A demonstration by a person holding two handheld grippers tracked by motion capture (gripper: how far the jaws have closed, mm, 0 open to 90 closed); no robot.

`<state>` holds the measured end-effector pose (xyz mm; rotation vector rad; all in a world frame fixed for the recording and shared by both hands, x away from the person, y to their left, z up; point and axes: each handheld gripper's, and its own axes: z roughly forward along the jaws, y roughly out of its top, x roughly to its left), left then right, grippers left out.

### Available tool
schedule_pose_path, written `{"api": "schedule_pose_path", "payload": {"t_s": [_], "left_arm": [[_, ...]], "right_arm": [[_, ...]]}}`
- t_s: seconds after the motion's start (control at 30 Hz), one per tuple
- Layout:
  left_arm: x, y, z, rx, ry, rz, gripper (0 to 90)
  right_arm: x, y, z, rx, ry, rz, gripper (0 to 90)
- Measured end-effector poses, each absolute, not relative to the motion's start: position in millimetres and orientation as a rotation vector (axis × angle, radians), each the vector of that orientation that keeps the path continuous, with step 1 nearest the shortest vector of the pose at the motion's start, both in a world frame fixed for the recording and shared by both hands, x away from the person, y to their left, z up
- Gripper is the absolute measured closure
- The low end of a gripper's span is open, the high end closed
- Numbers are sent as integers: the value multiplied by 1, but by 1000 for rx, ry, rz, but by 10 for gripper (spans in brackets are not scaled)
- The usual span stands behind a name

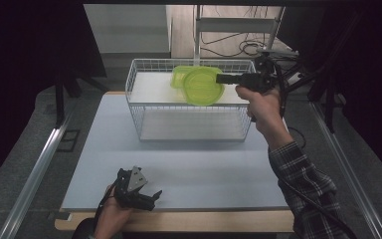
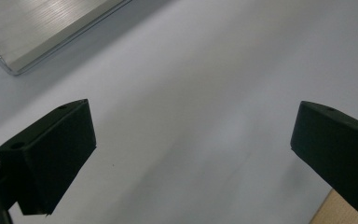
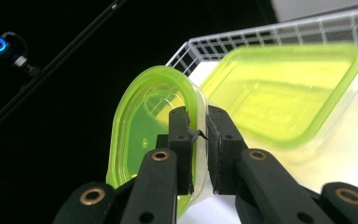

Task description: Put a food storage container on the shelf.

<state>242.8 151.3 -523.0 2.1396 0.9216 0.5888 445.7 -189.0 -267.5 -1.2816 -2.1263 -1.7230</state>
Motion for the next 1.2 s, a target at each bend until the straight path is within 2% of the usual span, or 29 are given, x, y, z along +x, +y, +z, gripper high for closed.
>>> {"api": "schedule_pose_path", "payload": {"t_s": [0.4, 0.87, 1.0, 1.13, 1.2], "left_arm": [[243, 153, -523, 2135, 920, 588, 0], [243, 153, -522, 2136, 913, 581, 0], [243, 153, -523, 2137, 912, 581, 0], [243, 152, -523, 2139, 909, 580, 0], [243, 152, -523, 2140, 909, 579, 0]], "right_arm": [[476, -171, -254, -1404, -2132, -1763, 806], [504, -159, -259, -1563, -2109, -1736, 802], [508, -157, -260, -1582, -2103, -1745, 789], [510, -153, -260, -1639, -2196, -1721, 712], [511, -153, -261, -1657, -2233, -1707, 716]]}}
